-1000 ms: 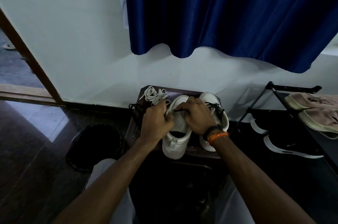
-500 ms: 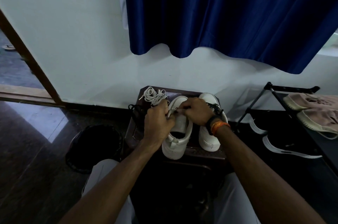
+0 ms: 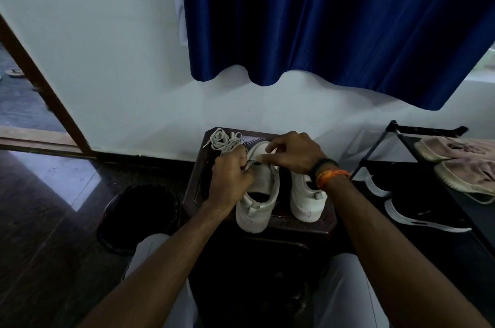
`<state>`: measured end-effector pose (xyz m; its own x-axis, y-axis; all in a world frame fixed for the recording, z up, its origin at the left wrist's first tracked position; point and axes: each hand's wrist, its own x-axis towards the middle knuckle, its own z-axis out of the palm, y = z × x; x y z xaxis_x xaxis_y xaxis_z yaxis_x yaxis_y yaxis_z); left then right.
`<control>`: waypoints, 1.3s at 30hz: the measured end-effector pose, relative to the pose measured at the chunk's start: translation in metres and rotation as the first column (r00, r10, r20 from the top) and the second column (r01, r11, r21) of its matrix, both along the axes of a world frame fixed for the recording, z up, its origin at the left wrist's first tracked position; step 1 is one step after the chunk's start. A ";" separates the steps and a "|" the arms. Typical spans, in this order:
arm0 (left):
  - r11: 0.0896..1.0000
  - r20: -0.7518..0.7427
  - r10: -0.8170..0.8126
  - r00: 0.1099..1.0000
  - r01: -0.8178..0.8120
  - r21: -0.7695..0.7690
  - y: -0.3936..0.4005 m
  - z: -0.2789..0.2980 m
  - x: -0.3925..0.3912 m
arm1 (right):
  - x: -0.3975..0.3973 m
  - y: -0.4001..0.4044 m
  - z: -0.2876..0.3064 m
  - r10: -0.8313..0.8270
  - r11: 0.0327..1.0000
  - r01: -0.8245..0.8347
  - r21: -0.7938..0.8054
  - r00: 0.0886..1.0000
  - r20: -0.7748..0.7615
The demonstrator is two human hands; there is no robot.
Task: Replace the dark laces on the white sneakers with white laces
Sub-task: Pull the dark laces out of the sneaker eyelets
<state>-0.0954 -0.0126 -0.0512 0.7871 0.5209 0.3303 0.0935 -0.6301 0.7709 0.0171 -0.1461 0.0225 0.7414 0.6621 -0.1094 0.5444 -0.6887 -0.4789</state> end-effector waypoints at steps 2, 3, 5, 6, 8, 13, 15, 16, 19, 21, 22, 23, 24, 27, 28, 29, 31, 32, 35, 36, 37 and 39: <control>1.000 0.011 -0.006 1.000 0.006 0.000 0.001 -0.001 -0.001 | -0.005 0.007 0.001 0.063 0.992 -0.048 -0.114 0.990 0.129; 1.000 0.012 -0.005 1.000 0.005 0.000 0.002 -0.001 -0.002 | -0.008 0.012 -0.002 0.105 0.986 -0.079 -0.149 0.980 0.172; 1.000 0.004 -0.006 1.000 0.006 -0.005 0.004 -0.001 -0.002 | -0.016 0.020 -0.010 0.169 0.970 -0.114 -0.215 0.951 0.258; 1.000 -0.003 -0.006 1.000 0.006 -0.005 0.004 -0.001 -0.002 | -0.020 0.023 -0.014 0.186 0.962 -0.108 -0.252 0.933 0.309; 1.000 -0.014 -0.002 1.000 0.002 -0.003 0.004 -0.002 -0.002 | -0.025 0.028 -0.020 0.190 0.950 -0.066 -0.306 0.900 0.393; 1.000 -0.004 0.026 1.000 -0.026 0.011 0.003 0.001 -0.002 | -0.024 0.021 -0.024 0.177 0.965 -0.056 -0.258 0.862 0.476; 0.999 -0.001 0.032 0.999 -0.032 0.022 0.002 0.002 -0.001 | -0.025 0.014 -0.021 0.131 0.985 -0.063 -0.162 0.880 0.456; 0.999 -0.001 0.036 0.999 -0.036 0.027 0.002 0.003 -0.001 | -0.025 0.008 -0.018 0.089 0.994 -0.053 -0.095 0.901 0.425; 0.999 -0.010 0.037 0.999 -0.036 0.030 0.001 0.003 -0.001 | -0.028 -0.015 -0.002 -0.079 0.973 0.029 0.227 0.973 0.215; 0.998 -0.012 0.039 0.999 -0.039 0.039 0.000 0.004 -0.001 | -0.030 -0.032 0.013 -0.169 0.884 0.156 0.440 0.986 -0.011; 0.998 -0.012 0.035 0.999 -0.035 0.043 0.000 0.004 -0.001 | -0.030 -0.040 0.019 -0.196 0.840 0.228 0.492 0.974 -0.117; 0.999 -0.013 0.030 0.999 -0.030 0.045 0.000 0.004 -0.001 | -0.028 -0.046 0.020 -0.232 0.817 0.289 0.499 0.957 -0.176; 0.999 -0.015 0.027 1.000 -0.027 0.045 0.000 0.003 -0.001 | -0.024 -0.051 0.019 -0.273 0.816 0.327 0.477 0.945 -0.182; 0.999 -0.028 0.030 0.999 -0.029 0.034 0.000 0.003 -0.002 | -0.018 -0.051 0.008 -0.354 0.925 0.320 0.207 0.921 0.160; 0.999 -0.032 0.031 0.999 -0.030 0.029 0.000 0.003 -0.002 | -0.021 -0.047 0.006 -0.348 0.931 0.309 0.194 0.912 0.218; 0.999 -0.038 0.033 0.999 -0.032 0.024 -0.001 0.004 -0.002 | -0.025 -0.041 0.006 -0.329 0.937 0.283 0.203 0.911 0.250; 0.999 -0.049 0.033 0.998 -0.032 0.009 -0.001 0.005 -0.002 | -0.036 -0.025 0.006 -0.212 0.971 0.164 0.175 0.927 0.310; 0.999 -0.052 0.032 0.998 -0.032 0.002 -0.001 0.005 -0.002 | -0.040 -0.017 0.005 -0.139 0.985 0.097 0.141 0.934 0.330; 1.000 -0.047 0.021 0.999 -0.020 0.015 0.002 0.005 -0.002 | -0.047 0.006 -0.004 -0.002 1.000 0.003 -0.003 0.931 0.364; 0.999 -0.043 0.018 0.999 -0.017 0.027 0.003 0.006 -0.002 | -0.050 0.013 -0.008 0.024 0.998 0.001 -0.064 0.919 0.395; 0.999 -0.039 0.017 0.999 -0.016 0.034 0.004 0.007 -0.003 | -0.052 0.020 -0.011 0.045 0.991 0.013 -0.131 0.901 0.432; 1.000 -0.040 0.015 0.999 -0.014 0.028 0.006 0.008 -0.004 | -0.056 0.029 -0.016 0.080 0.971 0.039 -0.234 0.876 0.476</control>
<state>-0.0992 -0.0068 -0.0431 0.7923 0.5237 0.3132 0.1331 -0.6492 0.7488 -0.0392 -0.1171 0.0062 0.7278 0.6777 0.1049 0.6803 -0.7328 0.0141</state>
